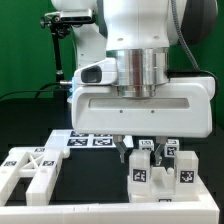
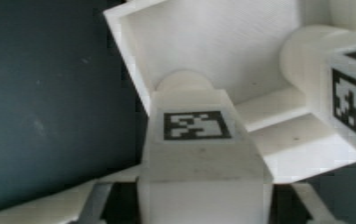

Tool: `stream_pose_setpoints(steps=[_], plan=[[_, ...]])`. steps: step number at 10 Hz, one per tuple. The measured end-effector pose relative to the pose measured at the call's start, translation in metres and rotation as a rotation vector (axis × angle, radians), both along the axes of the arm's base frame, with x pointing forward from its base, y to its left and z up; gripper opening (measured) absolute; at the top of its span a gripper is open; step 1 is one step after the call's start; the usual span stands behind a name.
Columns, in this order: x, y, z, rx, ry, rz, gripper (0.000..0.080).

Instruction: Assemble chair

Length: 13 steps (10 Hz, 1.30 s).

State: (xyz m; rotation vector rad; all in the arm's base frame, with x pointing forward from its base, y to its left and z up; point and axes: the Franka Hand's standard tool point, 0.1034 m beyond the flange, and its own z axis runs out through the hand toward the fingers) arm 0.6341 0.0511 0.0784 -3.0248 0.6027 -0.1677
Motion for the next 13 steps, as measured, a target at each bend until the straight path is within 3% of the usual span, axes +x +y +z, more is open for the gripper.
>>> stream_pose_setpoints(steps=[8,9,10,11,12,13], plan=[[-0.0004,-0.0040,-0.0006,0.091,0.011,-0.728,0.0286],[-0.0005,-0.0033,-0.0008,0.093,0.012,-0.741,0.0329],[-0.0006,-0.0032,-0.0008,0.090,0.011,-0.715,0.0496],[-0.0005,-0.0032,-0.0007,0.086,0.010,-0.676,0.0496],[-0.0003,-0.0033,-0.0002,0.079,0.008,-0.622,0.0616],[-0.0003,-0.0027,-0.0003,0.071,0.004,-0.558,0.0639]])
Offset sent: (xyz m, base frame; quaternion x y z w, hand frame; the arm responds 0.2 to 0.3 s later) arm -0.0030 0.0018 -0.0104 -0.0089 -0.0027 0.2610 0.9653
